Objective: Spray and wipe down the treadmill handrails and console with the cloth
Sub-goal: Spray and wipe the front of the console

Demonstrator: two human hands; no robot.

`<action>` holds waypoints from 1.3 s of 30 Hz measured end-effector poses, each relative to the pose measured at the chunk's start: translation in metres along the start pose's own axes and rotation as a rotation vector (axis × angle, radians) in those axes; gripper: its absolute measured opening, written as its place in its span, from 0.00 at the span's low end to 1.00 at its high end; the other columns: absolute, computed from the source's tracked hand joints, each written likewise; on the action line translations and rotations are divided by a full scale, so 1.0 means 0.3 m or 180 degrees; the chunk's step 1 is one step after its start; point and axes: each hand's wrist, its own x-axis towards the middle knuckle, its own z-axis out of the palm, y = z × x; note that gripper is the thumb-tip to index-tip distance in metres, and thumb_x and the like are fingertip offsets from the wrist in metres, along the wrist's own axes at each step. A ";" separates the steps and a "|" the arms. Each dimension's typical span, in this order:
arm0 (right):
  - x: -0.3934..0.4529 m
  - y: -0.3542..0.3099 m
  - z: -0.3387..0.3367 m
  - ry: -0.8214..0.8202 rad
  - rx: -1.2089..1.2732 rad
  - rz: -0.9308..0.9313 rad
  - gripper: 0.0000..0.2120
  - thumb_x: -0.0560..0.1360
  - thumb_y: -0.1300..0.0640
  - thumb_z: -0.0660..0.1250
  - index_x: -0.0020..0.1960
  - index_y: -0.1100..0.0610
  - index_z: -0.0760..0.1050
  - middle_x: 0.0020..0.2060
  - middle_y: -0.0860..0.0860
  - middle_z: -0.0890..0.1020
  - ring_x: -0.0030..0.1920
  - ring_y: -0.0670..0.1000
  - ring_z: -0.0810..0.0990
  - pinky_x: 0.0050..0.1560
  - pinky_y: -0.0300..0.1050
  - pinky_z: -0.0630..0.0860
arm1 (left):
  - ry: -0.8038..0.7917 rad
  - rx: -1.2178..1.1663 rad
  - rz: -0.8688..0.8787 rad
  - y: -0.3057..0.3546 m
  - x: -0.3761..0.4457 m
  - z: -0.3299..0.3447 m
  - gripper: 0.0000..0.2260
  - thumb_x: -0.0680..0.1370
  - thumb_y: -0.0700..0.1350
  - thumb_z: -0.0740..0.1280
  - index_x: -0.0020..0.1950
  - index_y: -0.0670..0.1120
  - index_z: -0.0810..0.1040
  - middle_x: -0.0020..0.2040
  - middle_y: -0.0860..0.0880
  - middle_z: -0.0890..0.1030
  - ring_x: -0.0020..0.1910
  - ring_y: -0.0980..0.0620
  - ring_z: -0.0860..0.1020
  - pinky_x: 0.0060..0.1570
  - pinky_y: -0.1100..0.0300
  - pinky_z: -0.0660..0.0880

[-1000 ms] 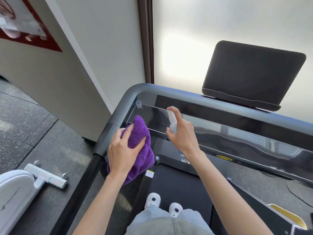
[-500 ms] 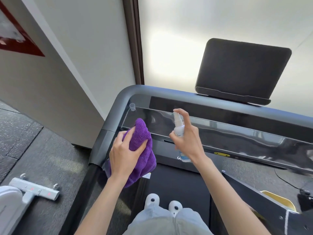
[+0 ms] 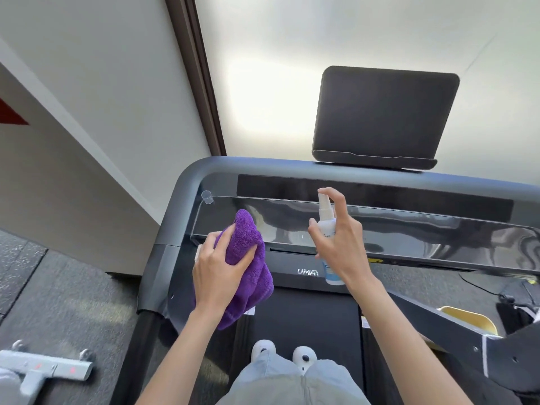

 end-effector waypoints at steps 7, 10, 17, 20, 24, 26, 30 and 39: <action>-0.002 0.038 -0.001 -0.0048 -0.0315 0.0051 0.30 0.74 0.65 0.70 0.64 0.39 0.63 0.28 0.58 0.75 0.27 0.54 0.75 0.32 0.41 0.74 | -0.0086 0.0035 0.0032 -0.006 0.023 0.017 0.25 0.72 0.63 0.67 0.66 0.55 0.76 0.54 0.55 0.77 0.50 0.48 0.78 0.46 0.48 0.78; -0.005 0.049 0.006 0.0038 -0.0315 0.0133 0.30 0.71 0.68 0.66 0.62 0.40 0.64 0.25 0.52 0.69 0.25 0.48 0.67 0.28 0.39 0.70 | -0.0116 0.0003 0.0029 -0.009 0.029 0.018 0.27 0.72 0.65 0.65 0.67 0.55 0.76 0.55 0.55 0.77 0.50 0.48 0.79 0.46 0.49 0.78; -0.030 0.079 -0.015 0.0032 -0.0705 0.0280 0.30 0.71 0.69 0.66 0.69 0.48 0.67 0.26 0.48 0.67 0.30 0.47 0.68 0.37 0.44 0.72 | -0.0142 -0.0127 0.0060 0.001 0.038 0.033 0.26 0.72 0.63 0.67 0.66 0.53 0.77 0.53 0.55 0.77 0.49 0.51 0.79 0.46 0.54 0.76; -0.037 0.089 -0.050 0.0036 -0.0709 0.0349 0.31 0.71 0.69 0.65 0.72 0.52 0.67 0.26 0.49 0.66 0.29 0.50 0.67 0.40 0.54 0.75 | -0.0163 -0.0133 0.0114 0.020 0.042 0.053 0.26 0.71 0.65 0.66 0.65 0.53 0.77 0.53 0.55 0.77 0.48 0.52 0.79 0.44 0.58 0.74; -0.056 0.119 -0.124 0.0190 -0.0704 0.0470 0.30 0.71 0.70 0.64 0.71 0.52 0.67 0.26 0.52 0.66 0.29 0.51 0.65 0.41 0.54 0.76 | -0.0268 -0.0252 0.0218 0.065 0.045 0.099 0.27 0.71 0.66 0.65 0.65 0.54 0.77 0.51 0.57 0.76 0.47 0.53 0.78 0.44 0.57 0.74; -0.069 0.138 -0.162 0.0254 -0.0695 0.0572 0.29 0.72 0.70 0.65 0.69 0.52 0.68 0.26 0.56 0.67 0.29 0.53 0.65 0.41 0.53 0.76 | -0.0287 -0.0218 0.0274 0.091 0.045 0.123 0.27 0.71 0.67 0.64 0.65 0.55 0.76 0.51 0.58 0.76 0.47 0.54 0.77 0.43 0.59 0.71; -0.093 0.167 -0.218 0.0539 -0.0502 0.0628 0.25 0.71 0.71 0.65 0.66 0.54 0.69 0.24 0.61 0.69 0.27 0.53 0.65 0.36 0.47 0.72 | -0.0336 -0.0252 0.0372 0.139 0.037 0.160 0.28 0.71 0.68 0.63 0.65 0.55 0.76 0.52 0.57 0.76 0.47 0.55 0.77 0.43 0.61 0.70; -0.099 0.219 -0.316 0.0400 -0.0762 0.0721 0.30 0.73 0.69 0.65 0.72 0.51 0.67 0.28 0.54 0.69 0.32 0.56 0.71 0.41 0.54 0.74 | -0.0443 -0.0265 0.0495 0.218 0.010 0.221 0.26 0.72 0.65 0.66 0.65 0.54 0.77 0.52 0.57 0.76 0.47 0.54 0.77 0.43 0.61 0.70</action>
